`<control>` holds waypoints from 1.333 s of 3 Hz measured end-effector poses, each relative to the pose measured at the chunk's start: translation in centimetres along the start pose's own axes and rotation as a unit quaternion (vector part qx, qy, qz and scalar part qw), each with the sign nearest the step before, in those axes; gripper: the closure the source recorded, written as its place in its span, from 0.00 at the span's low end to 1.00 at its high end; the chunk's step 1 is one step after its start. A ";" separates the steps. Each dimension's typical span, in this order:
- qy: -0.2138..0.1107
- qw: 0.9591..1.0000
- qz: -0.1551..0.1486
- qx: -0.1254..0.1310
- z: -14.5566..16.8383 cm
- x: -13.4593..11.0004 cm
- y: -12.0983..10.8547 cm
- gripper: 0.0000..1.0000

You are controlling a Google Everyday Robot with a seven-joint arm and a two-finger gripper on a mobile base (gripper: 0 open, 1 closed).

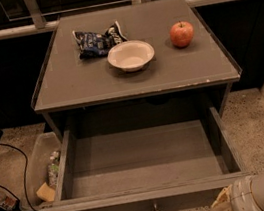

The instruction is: Close top drawer

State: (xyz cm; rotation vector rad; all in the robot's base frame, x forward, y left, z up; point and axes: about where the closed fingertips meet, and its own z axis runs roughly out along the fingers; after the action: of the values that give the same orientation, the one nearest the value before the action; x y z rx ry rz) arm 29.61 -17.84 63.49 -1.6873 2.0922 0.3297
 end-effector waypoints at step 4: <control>-0.045 0.999 -0.017 -0.005 1.8 -3.1 -6.0 0.42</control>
Offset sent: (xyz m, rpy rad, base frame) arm 0.1089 0.0349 0.0091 0.1889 -0.0409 0.0770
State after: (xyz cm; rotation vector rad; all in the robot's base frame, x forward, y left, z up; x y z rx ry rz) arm 36.26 -15.72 63.88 -1.6810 1.9980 0.3972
